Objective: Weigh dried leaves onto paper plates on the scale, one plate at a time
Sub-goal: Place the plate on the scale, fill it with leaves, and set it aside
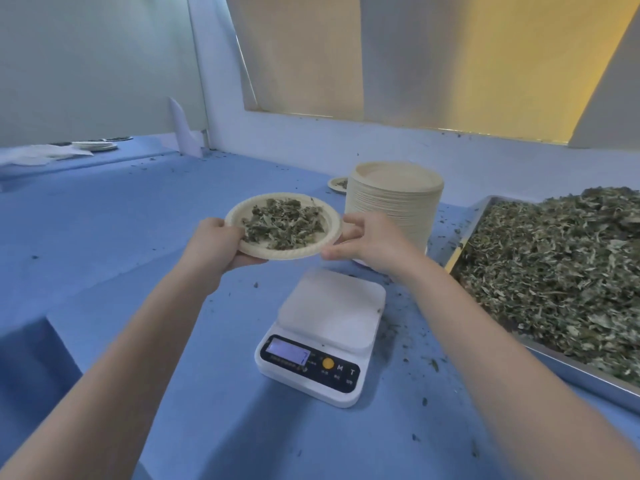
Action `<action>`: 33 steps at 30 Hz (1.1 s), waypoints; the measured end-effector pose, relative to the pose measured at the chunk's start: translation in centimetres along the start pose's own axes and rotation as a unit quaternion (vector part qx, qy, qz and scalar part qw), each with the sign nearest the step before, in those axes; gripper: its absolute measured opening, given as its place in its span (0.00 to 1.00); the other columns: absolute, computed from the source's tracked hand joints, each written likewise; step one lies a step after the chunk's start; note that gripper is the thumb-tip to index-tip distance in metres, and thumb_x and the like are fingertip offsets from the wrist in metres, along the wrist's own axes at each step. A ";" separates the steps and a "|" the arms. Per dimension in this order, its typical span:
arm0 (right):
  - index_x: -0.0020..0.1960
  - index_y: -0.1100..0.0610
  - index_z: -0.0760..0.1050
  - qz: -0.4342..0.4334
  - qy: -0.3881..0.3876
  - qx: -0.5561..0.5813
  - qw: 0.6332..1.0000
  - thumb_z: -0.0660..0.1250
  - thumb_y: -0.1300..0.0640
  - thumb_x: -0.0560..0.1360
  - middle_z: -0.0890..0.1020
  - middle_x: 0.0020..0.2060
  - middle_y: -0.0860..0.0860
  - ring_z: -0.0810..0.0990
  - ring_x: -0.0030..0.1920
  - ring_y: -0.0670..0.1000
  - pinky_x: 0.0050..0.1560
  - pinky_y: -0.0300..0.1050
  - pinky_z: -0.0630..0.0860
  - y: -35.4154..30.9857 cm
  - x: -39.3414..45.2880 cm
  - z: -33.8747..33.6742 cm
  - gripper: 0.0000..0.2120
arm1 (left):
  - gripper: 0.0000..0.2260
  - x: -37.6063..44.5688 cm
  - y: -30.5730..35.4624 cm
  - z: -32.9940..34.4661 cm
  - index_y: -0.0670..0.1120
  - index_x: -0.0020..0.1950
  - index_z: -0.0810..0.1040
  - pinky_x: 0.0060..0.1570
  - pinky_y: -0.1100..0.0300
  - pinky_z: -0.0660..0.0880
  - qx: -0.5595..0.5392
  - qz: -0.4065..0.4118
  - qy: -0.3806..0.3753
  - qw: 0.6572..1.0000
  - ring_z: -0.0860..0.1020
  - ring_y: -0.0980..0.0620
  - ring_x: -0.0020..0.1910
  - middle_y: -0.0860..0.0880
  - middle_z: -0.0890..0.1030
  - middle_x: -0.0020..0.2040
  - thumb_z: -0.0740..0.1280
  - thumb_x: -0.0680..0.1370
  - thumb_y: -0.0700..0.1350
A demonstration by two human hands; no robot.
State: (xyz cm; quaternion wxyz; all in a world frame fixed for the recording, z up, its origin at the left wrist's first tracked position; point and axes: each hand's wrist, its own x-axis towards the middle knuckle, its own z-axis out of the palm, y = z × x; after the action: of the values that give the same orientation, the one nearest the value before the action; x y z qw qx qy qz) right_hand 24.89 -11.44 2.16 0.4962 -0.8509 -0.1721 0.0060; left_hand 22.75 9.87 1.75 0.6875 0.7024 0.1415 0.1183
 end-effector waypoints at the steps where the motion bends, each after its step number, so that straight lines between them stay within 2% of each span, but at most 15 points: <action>1: 0.48 0.51 0.77 -0.004 0.006 0.030 1.000 0.77 0.64 0.66 0.85 0.40 0.53 0.82 0.40 0.45 0.53 0.43 0.77 -0.6 0.7 0.6 0.16 | 0.05 0.6 0.5 -0.3 0.37 0.48 0.71 0.26 0.62 0.78 -0.020 0.006 0.009 1.000 0.81 0.52 0.24 0.42 0.77 0.44 0.57 0.80 0.34; 4: 0.48 0.55 0.79 0.013 0.049 0.084 0.995 0.66 0.70 0.72 0.83 0.33 0.53 0.83 0.39 0.53 0.54 0.50 0.79 -2.2 4.0 2.5 0.12 | 0.06 3.1 1.9 -0.9 0.35 0.56 0.69 0.33 0.60 0.81 -0.085 0.019 0.018 0.996 0.81 0.51 0.26 0.44 0.77 0.44 0.58 0.81 0.36; 7: 0.45 0.62 0.78 0.045 0.077 0.094 0.992 0.60 0.67 0.73 0.82 0.39 0.56 0.84 0.40 0.52 0.52 0.50 0.80 -4.0 9.4 2.9 0.08 | 0.10 6.7 3.9 -0.6 0.35 0.61 0.68 0.42 0.56 0.81 -0.097 0.042 0.018 0.994 0.82 0.52 0.27 0.45 0.78 0.46 0.58 0.82 0.38; 8: 0.41 0.63 0.74 0.053 0.078 0.095 0.991 0.60 0.66 0.74 0.79 0.39 0.57 0.83 0.37 0.49 0.47 0.46 0.81 -4.7 11.4 2.6 0.06 | 0.12 8.1 4.8 -0.4 0.35 0.64 0.67 0.40 0.57 0.82 -0.097 0.048 0.020 0.994 0.82 0.52 0.28 0.43 0.77 0.50 0.58 0.82 0.39; 10: 0.34 0.59 0.64 0.056 0.083 0.041 0.994 0.60 0.66 0.76 0.70 0.34 0.54 0.78 0.27 0.42 0.31 0.38 0.74 -6.0 15.1 1.4 0.13 | 0.14 11.3 6.5 0.6 0.36 0.66 0.67 0.41 0.56 0.81 -0.081 0.058 0.016 0.995 0.83 0.49 0.33 0.41 0.76 0.55 0.58 0.82 0.39; 13: 0.31 0.57 0.60 0.076 0.108 -0.043 0.990 0.58 0.67 0.76 0.68 0.26 0.53 0.82 0.31 0.50 0.24 0.38 0.64 -6.7 19.9 -1.4 0.17 | 0.10 15.6 9.0 3.3 0.38 0.61 0.68 0.54 0.44 0.77 -0.038 0.066 0.007 0.997 0.82 0.44 0.42 0.42 0.77 0.52 0.59 0.81 0.40; 16: 0.29 0.57 0.63 0.117 0.109 -0.116 0.980 0.56 0.67 0.76 0.73 0.22 0.53 0.79 0.29 0.52 0.30 0.39 0.66 -6.4 23.0 -4.9 0.18 | 0.11 19.0 10.9 7.6 0.41 0.63 0.66 0.49 0.49 0.79 -0.020 0.042 -0.015 0.999 0.82 0.43 0.45 0.42 0.76 0.56 0.59 0.81 0.39; 18: 0.29 0.58 0.65 0.152 0.109 -0.140 0.972 0.57 0.68 0.76 0.76 0.23 0.54 0.77 0.31 0.53 0.38 0.41 0.72 -5.4 24.6 -7.6 0.17 | 0.05 20.9 11.6 10.8 0.42 0.55 0.67 0.48 0.51 0.80 -0.011 0.016 -0.046 0.999 0.82 0.43 0.45 0.44 0.79 0.46 0.60 0.81 0.38; 19: 0.31 0.59 0.65 0.170 0.113 -0.138 0.969 0.59 0.68 0.76 0.78 0.29 0.57 0.78 0.35 0.55 0.43 0.43 0.75 -4.8 25.2 -9.2 0.16 | 0.02 21.9 11.7 12.4 0.42 0.50 0.68 0.47 0.53 0.80 -0.009 0.000 -0.068 0.998 0.81 0.44 0.44 0.46 0.79 0.39 0.60 0.80 0.37; 20: 0.33 0.59 0.66 0.185 0.122 -0.130 0.966 0.60 0.69 0.76 0.78 0.35 0.59 0.79 0.37 0.55 0.46 0.44 0.78 -3.9 25.6 -10.8 0.14 | 0.05 22.9 11.7 14.1 0.43 0.45 0.69 0.45 0.55 0.80 0.003 -0.011 -0.094 0.996 0.81 0.45 0.42 0.47 0.79 0.35 0.61 0.80 0.36; 21: 0.33 0.59 0.65 0.201 0.132 -0.120 0.963 0.61 0.69 0.76 0.78 0.35 0.58 0.80 0.36 0.53 0.44 0.43 0.79 -3.1 26.0 -12.4 0.14 | 0.08 23.9 11.5 15.7 0.43 0.41 0.69 0.42 0.57 0.80 0.019 -0.015 -0.125 0.992 0.80 0.47 0.39 0.47 0.78 0.35 0.61 0.79 0.34; 24: 0.31 0.58 0.63 0.274 0.153 -0.073 0.947 0.63 0.69 0.76 0.71 0.17 0.53 0.78 0.30 0.52 0.28 0.37 0.74 -0.3 26.7 -16.3 0.18 | 0.10 26.4 10.7 19.9 0.42 0.39 0.70 0.38 0.62 0.80 0.061 -0.031 -0.193 0.979 0.77 0.51 0.35 0.46 0.76 0.39 0.61 0.78 0.31; 27: 0.33 0.59 0.66 0.314 0.164 0.034 0.934 0.65 0.72 0.75 0.71 0.29 0.56 0.80 0.36 0.57 0.33 0.41 0.81 3.6 27.9 -19.1 0.16 | 0.09 29.2 9.1 23.4 0.40 0.38 0.73 0.32 0.66 0.78 0.059 -0.071 -0.229 0.969 0.78 0.53 0.30 0.46 0.76 0.35 0.65 0.76 0.30; 30: 0.45 0.65 0.73 0.331 0.180 0.128 0.918 0.65 0.74 0.74 0.73 0.35 0.57 0.82 0.46 0.58 0.43 0.44 0.81 7.7 29.0 -20.3 0.06 | 0.07 31.6 6.4 26.2 0.37 0.37 0.75 0.28 0.68 0.77 0.044 -0.114 -0.255 0.959 0.77 0.55 0.27 0.44 0.76 0.33 0.67 0.74 0.30; 33: 0.62 0.72 0.69 0.360 0.201 0.172 0.895 0.64 0.76 0.74 0.77 0.42 0.62 0.81 0.50 0.61 0.51 0.49 0.77 12.5 30.3 -20.1 0.17 | 0.06 33.9 2.7 28.8 0.36 0.39 0.75 0.31 0.66 0.79 0.053 -0.151 -0.270 0.950 0.76 0.49 0.36 0.43 0.75 0.38 0.66 0.75 0.30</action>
State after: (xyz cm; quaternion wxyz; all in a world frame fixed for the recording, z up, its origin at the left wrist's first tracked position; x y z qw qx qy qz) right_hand 60.62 -24.95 6.63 0.6229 -0.7392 0.2527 0.0423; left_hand 64.88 -4.77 2.76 0.6718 0.7139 0.0609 -0.1881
